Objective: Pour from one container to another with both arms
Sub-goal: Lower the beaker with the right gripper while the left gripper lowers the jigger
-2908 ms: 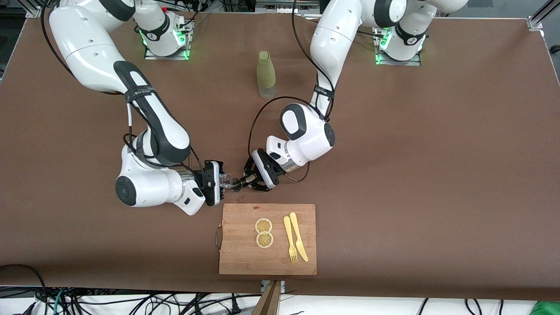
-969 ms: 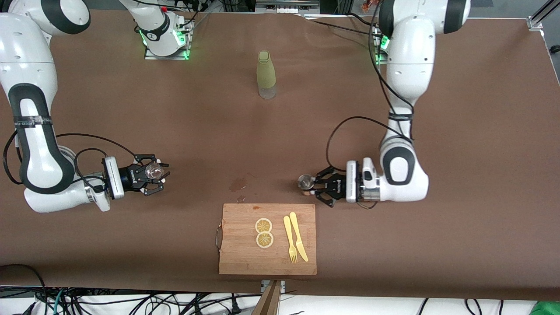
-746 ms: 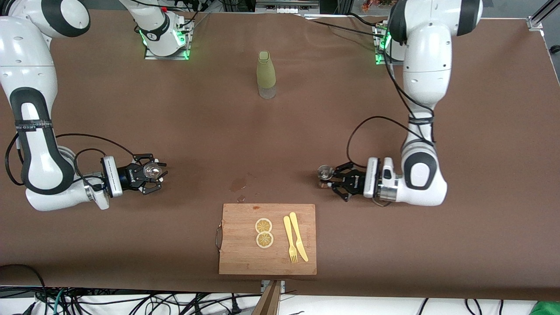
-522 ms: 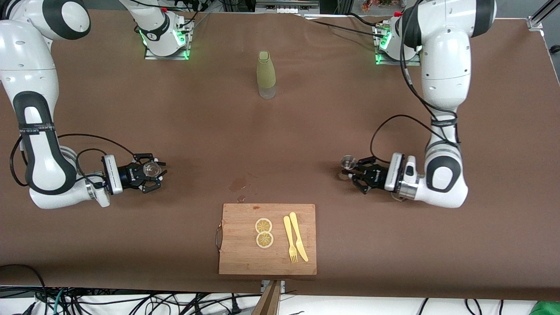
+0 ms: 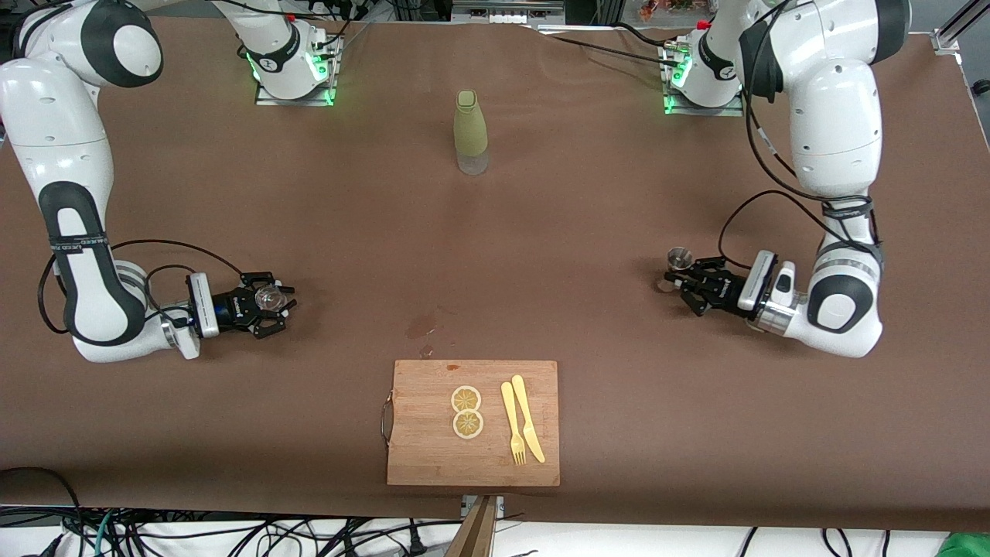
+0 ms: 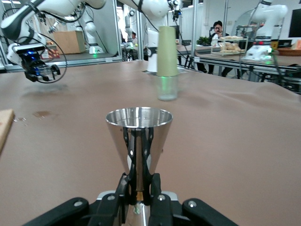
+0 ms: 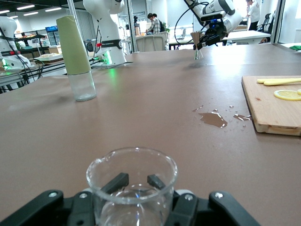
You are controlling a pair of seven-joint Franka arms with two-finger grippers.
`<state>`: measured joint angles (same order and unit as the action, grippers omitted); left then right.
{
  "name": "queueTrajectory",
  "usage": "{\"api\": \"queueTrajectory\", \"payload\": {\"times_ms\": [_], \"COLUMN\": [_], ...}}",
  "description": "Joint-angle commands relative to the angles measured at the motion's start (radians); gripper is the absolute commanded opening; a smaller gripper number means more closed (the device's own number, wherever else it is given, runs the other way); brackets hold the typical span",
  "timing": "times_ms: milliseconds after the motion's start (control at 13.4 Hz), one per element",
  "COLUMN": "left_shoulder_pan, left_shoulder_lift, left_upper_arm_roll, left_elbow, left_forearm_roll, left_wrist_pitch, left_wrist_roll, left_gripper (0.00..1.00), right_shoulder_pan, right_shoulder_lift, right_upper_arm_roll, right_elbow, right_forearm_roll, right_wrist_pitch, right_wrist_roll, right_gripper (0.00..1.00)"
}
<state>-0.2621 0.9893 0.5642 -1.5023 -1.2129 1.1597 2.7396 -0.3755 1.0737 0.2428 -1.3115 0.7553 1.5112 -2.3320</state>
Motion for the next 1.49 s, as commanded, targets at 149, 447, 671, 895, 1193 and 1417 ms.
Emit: {"api": "queueTrajectory", "payload": {"times_ms": [149,447,671,895,1193,1417], "left_shoulder_pan": [0.040,0.044,0.044,0.044,0.047,0.047], "left_shoulder_lift": [0.034,0.064,0.075,0.078,0.103,0.104], "left_upper_arm_roll": [0.020,0.037,0.040,0.043,0.053,0.071], "left_elbow": [-0.013,-0.006,-0.004,-0.004,-0.001,0.004], "left_forearm_roll": [0.108,0.119,0.118,0.118,0.113,0.112], "left_wrist_pitch": [-0.075,-0.089,-0.089,-0.086,-0.081,-0.077], "left_wrist_roll": [0.262,0.307,0.319,0.328,0.376,0.377], "left_gripper": [0.00,0.00,0.00,0.00,0.00,0.00], "right_shoulder_pan": [-0.006,-0.006,-0.008,-0.008,-0.010,-0.011], "right_shoulder_lift": [0.029,0.055,0.074,0.081,0.078,0.075], "right_upper_arm_roll": [-0.016,-0.031,-0.033,-0.040,-0.062,-0.095], "right_elbow": [-0.011,-0.012,-0.012,-0.012,-0.011,-0.008], "right_forearm_roll": [0.025,0.053,0.064,0.070,0.068,0.068], "right_wrist_pitch": [-0.009,-0.012,-0.011,-0.009,-0.019,-0.055], "right_wrist_roll": [-0.043,-0.076,-0.082,-0.086,-0.089,-0.089], "right_gripper": [0.32,0.34,0.41,0.93,1.00,1.00]}}
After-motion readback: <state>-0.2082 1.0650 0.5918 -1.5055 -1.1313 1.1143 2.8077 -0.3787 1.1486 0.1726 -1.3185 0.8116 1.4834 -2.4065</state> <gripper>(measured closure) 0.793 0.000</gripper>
